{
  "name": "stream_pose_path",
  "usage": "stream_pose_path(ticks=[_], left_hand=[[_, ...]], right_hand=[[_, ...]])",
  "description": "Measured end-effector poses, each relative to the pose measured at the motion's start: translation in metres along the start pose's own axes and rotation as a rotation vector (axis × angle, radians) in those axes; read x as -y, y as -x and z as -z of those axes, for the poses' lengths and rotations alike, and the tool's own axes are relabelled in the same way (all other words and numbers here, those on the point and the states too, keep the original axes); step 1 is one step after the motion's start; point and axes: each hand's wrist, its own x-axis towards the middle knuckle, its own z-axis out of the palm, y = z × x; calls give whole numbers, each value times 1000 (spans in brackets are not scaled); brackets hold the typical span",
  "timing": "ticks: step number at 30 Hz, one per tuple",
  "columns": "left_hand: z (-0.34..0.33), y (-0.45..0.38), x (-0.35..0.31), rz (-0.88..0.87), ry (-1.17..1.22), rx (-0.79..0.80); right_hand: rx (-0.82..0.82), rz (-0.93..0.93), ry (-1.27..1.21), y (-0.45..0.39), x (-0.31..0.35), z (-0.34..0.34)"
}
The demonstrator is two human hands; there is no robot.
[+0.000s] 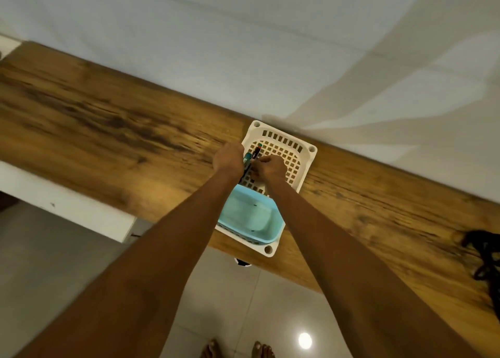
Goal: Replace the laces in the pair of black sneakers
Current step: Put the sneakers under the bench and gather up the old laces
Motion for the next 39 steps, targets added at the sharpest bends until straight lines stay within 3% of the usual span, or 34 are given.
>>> stream_pose_path(ticks=[6, 10, 13, 16, 20, 24, 28, 31, 39], left_hand=[[12, 35, 18, 81, 293, -178], [29, 91, 33, 189, 649, -427], [17, 161, 62, 389, 800, -462], [-21, 241, 108, 654, 902, -433], [-87, 324, 188, 974, 940, -373], [-139, 386, 252, 1176, 983, -351], [-209, 428, 309, 1317, 977, -328], [-273, 446, 352, 1378, 953, -298], [-420, 455, 453, 1399, 894, -262]], right_hand=[[-114, 207, -49, 46, 13, -1], [-28, 409, -48, 111, 15, -23], [93, 448, 39, 178, -7, -51], [299, 449, 174, 241, -63, -83], [569, 261, 316, 309, -154, -132], [758, 149, 463, 345, -223, -190], [907, 165, 712, 351, -302, -256], [977, 246, 902, 341, -371, -301], [1099, 746, 1372, 288, -513, -397]])
